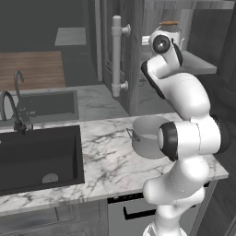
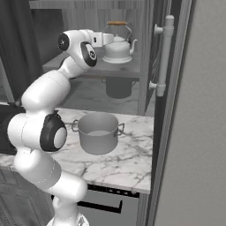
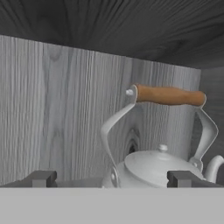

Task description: Pick the kettle from the cabinet and place it on a stove burner. Then pick the pot from the counter and place it on another stove burner. Finally, turn both burners on.

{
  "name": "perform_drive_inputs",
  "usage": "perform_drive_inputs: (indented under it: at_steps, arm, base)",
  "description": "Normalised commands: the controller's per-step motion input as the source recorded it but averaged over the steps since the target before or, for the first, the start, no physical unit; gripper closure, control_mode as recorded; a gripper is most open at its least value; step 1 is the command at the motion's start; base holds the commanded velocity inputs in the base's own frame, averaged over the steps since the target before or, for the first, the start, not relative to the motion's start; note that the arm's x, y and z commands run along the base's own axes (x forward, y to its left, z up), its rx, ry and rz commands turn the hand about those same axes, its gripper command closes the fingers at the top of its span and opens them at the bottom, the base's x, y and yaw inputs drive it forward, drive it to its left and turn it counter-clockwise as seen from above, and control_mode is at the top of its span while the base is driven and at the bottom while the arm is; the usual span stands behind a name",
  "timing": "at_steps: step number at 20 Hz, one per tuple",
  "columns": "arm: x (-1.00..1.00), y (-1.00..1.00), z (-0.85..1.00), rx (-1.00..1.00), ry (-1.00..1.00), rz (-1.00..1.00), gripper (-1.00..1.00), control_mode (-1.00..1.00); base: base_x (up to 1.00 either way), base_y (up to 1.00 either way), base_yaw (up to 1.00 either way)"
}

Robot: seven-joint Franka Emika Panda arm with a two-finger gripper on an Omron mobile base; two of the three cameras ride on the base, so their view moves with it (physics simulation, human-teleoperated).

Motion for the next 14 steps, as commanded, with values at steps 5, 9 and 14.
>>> perform_drive_inputs:
  at_steps: [5,9,14]
  arm:
    - [0.07,-0.09,0.01,0.00,0.00,-0.06,-1.00,-1.00]
    - [0.03,-0.03,0.00,0.00,0.00,-0.08,-1.00,-1.00]
    - [0.02,0.00,0.07,0.00,0.00,-0.07,-1.00,-1.00]
  base:
    - [0.00,0.00,0.00]
    - [0.00,0.00,0.00]
    - [0.00,0.00,0.00]
